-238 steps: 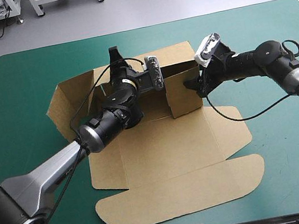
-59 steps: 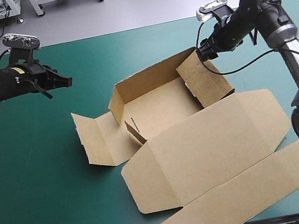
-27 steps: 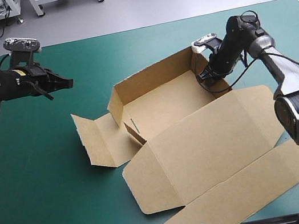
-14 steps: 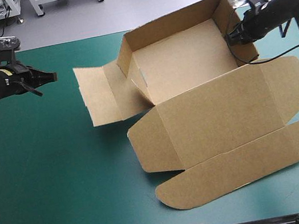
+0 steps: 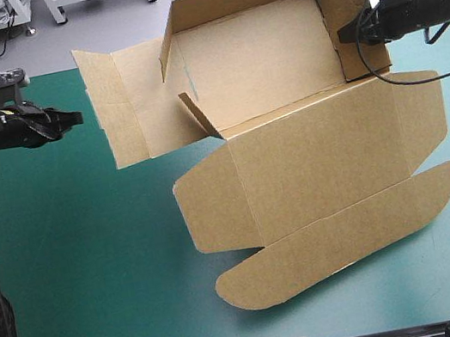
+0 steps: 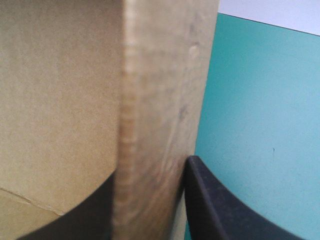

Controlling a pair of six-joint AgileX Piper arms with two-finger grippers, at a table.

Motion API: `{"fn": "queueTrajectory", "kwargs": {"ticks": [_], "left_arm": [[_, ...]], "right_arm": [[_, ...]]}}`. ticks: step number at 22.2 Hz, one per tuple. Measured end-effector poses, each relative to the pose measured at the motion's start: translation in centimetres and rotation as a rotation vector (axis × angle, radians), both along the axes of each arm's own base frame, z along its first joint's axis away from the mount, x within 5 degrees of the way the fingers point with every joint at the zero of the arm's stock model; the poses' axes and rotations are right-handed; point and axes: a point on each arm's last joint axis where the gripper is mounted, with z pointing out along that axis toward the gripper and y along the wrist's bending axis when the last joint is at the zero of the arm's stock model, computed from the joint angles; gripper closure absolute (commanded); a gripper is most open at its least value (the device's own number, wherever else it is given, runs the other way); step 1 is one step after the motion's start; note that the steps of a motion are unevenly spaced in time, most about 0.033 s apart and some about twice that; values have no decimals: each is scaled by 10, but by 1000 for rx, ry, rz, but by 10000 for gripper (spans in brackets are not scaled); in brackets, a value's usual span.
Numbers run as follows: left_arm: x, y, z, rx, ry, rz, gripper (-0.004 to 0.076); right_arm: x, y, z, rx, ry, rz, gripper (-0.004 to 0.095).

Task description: Fold the box

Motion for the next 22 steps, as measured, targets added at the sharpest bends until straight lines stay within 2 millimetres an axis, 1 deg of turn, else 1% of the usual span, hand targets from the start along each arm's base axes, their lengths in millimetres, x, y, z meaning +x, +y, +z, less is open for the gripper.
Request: {"fn": "queueTrajectory", "kwargs": {"ticks": [1,2,3,6,7,8,12,14,19,22], "left_arm": [[8,-6,-11,-66,20,-59,510],[10,-8,-13,-83,22,-87,510],[17,-17,-20,-185,16,-160,510],[21,-39,-21,-325,-36,-343,510],[21,-48,-19,-345,-48,-394,510],[18,-63,-18,-345,-61,-475,510],[6,-100,-17,-352,-52,-695,510],[3,-105,-13,-403,-67,-730,510],[4,-111,-1,-527,-154,-744,510],[4,-114,3,-554,-174,-750,510]], "right_arm": [[0,0,0,0,-2,1,927],[0,0,0,-1,-3,2,926],[0,0,0,-2,-3,4,926],[0,1,1,3,-9,8,926],[0,1,1,11,-12,12,925],[0,2,2,25,-16,17,925],[0,3,2,17,-32,34,926],[1,2,2,8,-36,37,926],[5,3,-5,6,-17,41,926],[9,7,-10,-12,-5,45,926]]}}
